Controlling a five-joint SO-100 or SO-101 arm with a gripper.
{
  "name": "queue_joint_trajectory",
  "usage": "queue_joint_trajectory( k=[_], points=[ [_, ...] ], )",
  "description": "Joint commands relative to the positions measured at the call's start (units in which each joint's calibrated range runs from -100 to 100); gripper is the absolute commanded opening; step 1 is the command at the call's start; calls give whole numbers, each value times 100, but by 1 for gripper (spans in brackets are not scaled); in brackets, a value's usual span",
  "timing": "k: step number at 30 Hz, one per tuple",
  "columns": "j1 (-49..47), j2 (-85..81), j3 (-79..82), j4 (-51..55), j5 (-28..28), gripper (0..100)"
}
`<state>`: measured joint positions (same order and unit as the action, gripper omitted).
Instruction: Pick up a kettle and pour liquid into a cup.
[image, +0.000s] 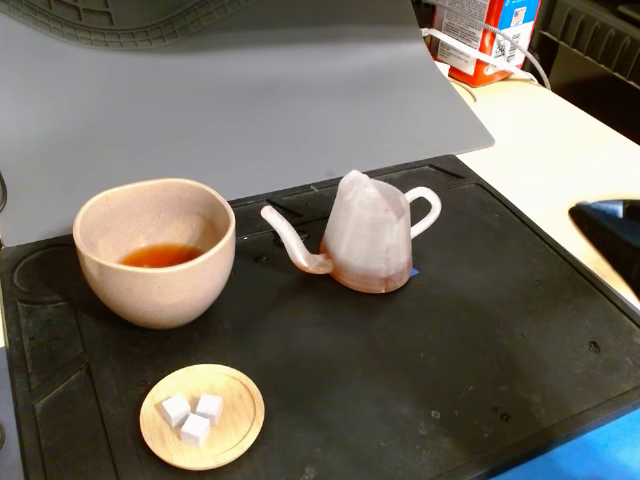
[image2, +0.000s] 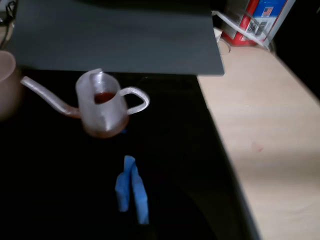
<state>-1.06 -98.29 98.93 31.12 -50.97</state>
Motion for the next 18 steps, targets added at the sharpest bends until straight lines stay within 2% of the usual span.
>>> queue_joint_trajectory(
  k=[1, 7, 10, 12, 18],
  points=[
    [-43, -94, 16, 594, -353, 1],
    [-43, -94, 80, 3058, -337, 1],
    [-43, -94, 80, 3655, -311, 1],
    [-43, -86, 80, 4424, -311, 1],
    [-43, -86, 80, 4433, -311, 1]
  ],
)
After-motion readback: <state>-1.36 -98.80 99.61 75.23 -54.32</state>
